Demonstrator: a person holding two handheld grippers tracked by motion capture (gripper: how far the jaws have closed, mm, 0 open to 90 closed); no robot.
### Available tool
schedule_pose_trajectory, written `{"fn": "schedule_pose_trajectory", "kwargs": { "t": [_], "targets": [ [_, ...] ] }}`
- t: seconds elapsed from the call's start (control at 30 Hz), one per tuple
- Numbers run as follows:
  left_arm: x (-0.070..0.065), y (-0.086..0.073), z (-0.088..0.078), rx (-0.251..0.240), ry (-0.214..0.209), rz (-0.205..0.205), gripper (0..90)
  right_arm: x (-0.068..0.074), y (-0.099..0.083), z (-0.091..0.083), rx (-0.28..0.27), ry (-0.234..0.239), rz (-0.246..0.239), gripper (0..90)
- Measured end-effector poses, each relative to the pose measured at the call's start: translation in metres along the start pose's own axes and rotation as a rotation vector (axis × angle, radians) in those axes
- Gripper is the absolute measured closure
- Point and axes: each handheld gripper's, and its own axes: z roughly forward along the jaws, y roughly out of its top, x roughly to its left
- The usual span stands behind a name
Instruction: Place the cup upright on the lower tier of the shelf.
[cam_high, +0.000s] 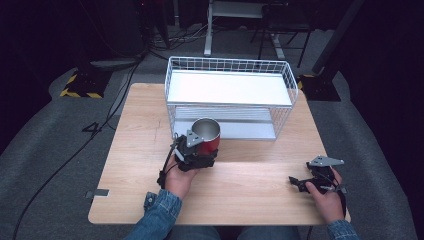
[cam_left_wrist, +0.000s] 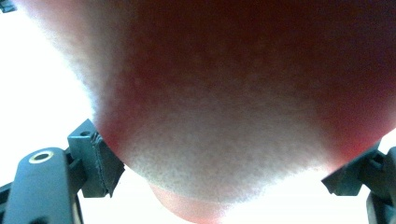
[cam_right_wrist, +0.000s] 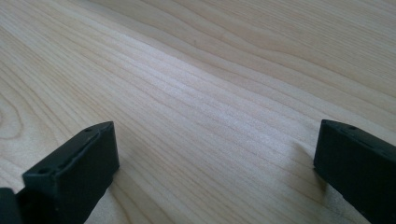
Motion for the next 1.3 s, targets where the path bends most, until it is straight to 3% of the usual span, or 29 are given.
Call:
{"fn": "schedule_pose_trajectory", "kwargs": {
  "t": [0.2,0.33,0.47,0.93,1.1,1.23,1.3],
  "targets": [
    [0.003,0.007,0.018,-0.009,-0.010,-0.033,17.4,0.000,0.000,0.000,0.001,0.000,-0.001,0.1],
    [0.002,0.012,0.030,0.004,0.006,-0.036,17.5,0.000,0.000,0.000,0.001,0.001,-0.001,0.0],
    [0.003,0.018,0.044,0.013,0.025,-0.017,17.5,0.000,0.000,0.000,0.000,0.000,-0.001,0.0],
    [0.000,0.041,0.081,-0.021,0.065,0.023,17.4,0.000,0.000,0.000,0.001,0.001,-0.001,0.0],
    [0.002,0.047,0.095,-0.026,0.073,0.016,17.5,0.000,0.001,0.001,0.000,0.004,-0.003,0.0],
    [0.006,0.052,0.106,-0.039,0.081,-0.014,17.4,0.000,0.001,0.001,0.001,0.004,-0.003,0.0],
    [0.008,0.051,0.111,-0.050,0.095,-0.003,17.5,0.000,0.001,0.001,0.001,0.005,-0.003,0.0]
  ]
}}
